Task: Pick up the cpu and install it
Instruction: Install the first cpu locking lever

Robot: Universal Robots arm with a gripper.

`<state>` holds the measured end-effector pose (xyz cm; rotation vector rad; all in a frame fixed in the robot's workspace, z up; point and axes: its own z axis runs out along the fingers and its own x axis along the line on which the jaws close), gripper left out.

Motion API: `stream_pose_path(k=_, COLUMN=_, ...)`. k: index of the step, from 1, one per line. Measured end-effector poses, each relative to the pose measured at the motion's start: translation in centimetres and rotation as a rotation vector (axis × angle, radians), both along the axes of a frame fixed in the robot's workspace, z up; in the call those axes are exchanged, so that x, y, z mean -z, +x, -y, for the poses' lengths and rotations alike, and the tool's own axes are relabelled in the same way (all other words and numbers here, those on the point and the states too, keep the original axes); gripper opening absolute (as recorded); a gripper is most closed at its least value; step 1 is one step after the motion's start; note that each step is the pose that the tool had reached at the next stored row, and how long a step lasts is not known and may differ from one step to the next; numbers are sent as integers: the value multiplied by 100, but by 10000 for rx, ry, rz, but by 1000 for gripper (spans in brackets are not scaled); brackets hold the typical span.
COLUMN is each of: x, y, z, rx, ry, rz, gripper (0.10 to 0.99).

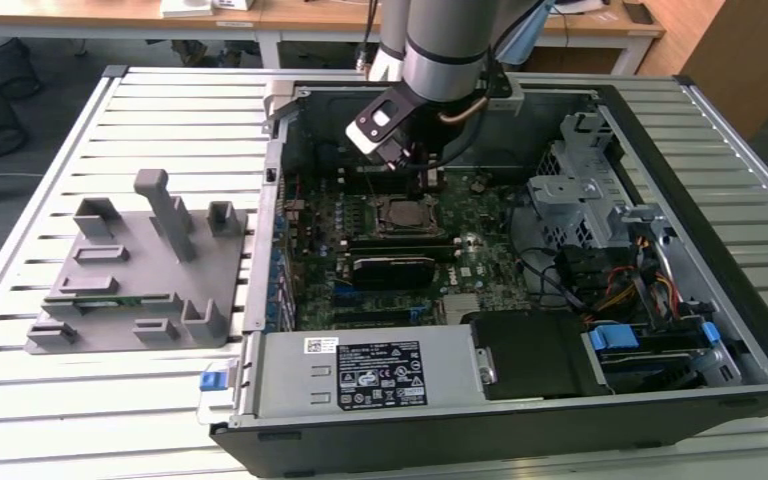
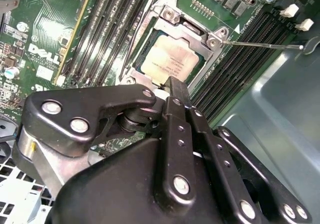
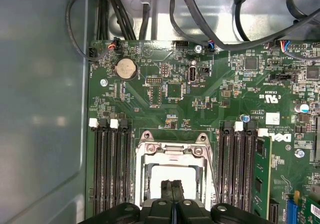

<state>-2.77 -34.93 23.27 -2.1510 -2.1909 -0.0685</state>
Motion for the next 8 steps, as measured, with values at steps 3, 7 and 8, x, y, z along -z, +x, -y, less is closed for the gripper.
stream_pose_path(k=3, x=-7, y=0, z=0, rx=0, ry=1, rz=1, gripper=110)
stream_pose_path(k=7, x=-13, y=0, z=0, rx=0, ry=0, rz=0, gripper=110)
stream_pose_path(k=8, x=-16, y=0, z=0, rx=0, ry=0, rz=0, gripper=110)
